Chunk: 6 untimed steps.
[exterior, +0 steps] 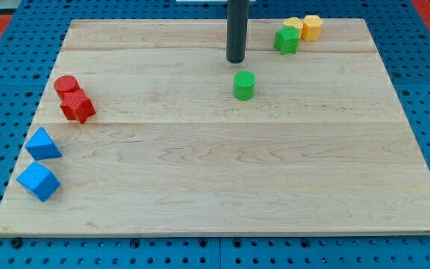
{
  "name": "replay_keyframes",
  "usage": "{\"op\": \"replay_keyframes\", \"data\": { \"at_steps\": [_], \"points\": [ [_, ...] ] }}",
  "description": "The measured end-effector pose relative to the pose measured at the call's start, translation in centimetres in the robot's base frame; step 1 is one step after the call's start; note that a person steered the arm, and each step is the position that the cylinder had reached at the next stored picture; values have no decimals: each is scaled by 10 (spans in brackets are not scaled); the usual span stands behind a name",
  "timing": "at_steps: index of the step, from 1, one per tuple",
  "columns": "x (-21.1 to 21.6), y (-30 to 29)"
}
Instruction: Push the green circle towards the bottom right side of the green star
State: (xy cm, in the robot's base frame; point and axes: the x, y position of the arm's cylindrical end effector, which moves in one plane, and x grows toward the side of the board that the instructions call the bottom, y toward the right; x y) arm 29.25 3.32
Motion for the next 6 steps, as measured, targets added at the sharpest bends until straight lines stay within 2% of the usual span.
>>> {"op": "replay_keyframes", "data": {
  "at_steps": [1,2,5,6],
  "points": [
    [5,-21],
    [20,-69],
    [101,-55],
    [93,-6]
  ]
}}
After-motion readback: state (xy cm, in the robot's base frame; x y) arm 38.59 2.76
